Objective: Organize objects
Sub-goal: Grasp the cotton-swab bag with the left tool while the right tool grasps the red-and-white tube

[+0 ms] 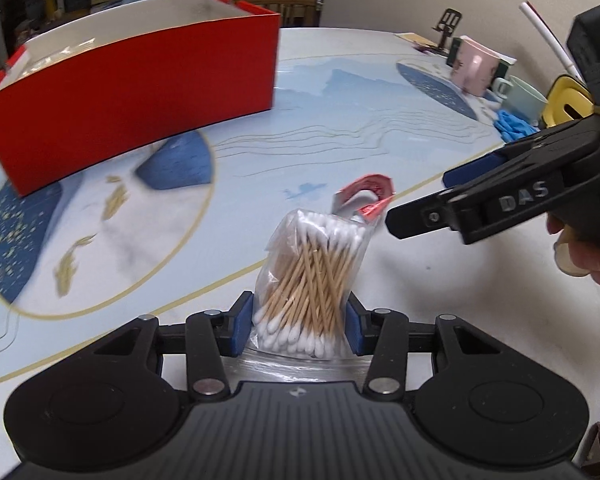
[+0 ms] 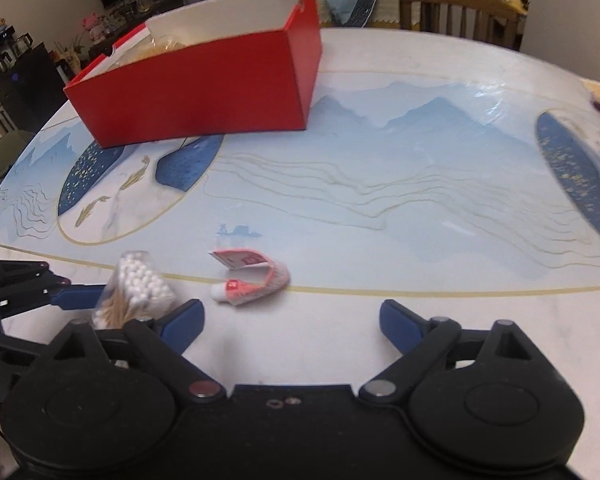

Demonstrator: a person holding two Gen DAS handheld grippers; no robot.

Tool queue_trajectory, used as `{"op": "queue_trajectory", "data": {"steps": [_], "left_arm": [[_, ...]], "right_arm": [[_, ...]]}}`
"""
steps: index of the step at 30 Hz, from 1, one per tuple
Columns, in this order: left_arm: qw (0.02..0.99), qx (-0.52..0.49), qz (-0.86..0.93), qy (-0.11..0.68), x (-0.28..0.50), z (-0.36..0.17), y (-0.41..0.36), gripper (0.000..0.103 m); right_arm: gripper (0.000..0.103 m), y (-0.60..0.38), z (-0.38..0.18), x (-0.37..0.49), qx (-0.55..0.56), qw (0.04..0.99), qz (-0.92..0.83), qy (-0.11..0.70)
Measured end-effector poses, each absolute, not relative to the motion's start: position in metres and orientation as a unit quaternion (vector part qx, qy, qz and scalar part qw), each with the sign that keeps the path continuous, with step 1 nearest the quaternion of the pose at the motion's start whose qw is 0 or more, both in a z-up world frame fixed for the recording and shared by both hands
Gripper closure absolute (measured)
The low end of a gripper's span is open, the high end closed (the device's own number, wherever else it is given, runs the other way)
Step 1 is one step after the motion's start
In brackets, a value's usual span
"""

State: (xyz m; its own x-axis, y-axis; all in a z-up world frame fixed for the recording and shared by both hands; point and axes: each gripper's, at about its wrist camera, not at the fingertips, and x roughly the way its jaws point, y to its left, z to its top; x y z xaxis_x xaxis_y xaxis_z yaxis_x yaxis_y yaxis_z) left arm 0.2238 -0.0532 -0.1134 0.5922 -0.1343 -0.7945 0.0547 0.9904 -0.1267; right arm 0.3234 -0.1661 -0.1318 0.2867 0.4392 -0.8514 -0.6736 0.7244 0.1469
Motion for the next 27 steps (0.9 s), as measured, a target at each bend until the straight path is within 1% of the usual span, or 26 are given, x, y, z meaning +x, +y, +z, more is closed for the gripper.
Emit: {"op": "queue_trajectory", "data": {"steps": [5, 10, 14, 18, 20, 27], "left_arm": [[0.893, -0.053, -0.038, 0.446, 0.219, -0.111, -0.044, 0.059], [0.892, -0.058, -0.030, 0.448, 0.215, -0.112, -0.038, 0.059], [0.889, -0.068, -0.023, 0.452, 0.213, -0.114, -0.033, 0.059], [0.888, -0.073, -0.019, 0.453, 0.211, -0.113, -0.029, 0.059], [0.888, -0.074, -0.017, 0.453, 0.210, -0.112, -0.028, 0.059], [0.888, -0.084, -0.006, 0.452, 0.208, -0.107, -0.020, 0.059]], "right_arm": [[0.021, -0.150, -0.141, 0.325, -0.133, 0.789, 0.353, 0.485], [0.022, -0.135, -0.144, 0.318, -0.169, 0.789, 0.362, 0.467], [0.035, -0.128, -0.143, 0.313, -0.184, 0.787, 0.371, 0.458], [0.043, -0.121, -0.143, 0.304, -0.220, 0.785, 0.376, 0.440], [0.052, -0.120, -0.142, 0.301, -0.225, 0.782, 0.383, 0.437], [0.053, -0.117, -0.137, 0.295, -0.239, 0.782, 0.376, 0.435]]}}
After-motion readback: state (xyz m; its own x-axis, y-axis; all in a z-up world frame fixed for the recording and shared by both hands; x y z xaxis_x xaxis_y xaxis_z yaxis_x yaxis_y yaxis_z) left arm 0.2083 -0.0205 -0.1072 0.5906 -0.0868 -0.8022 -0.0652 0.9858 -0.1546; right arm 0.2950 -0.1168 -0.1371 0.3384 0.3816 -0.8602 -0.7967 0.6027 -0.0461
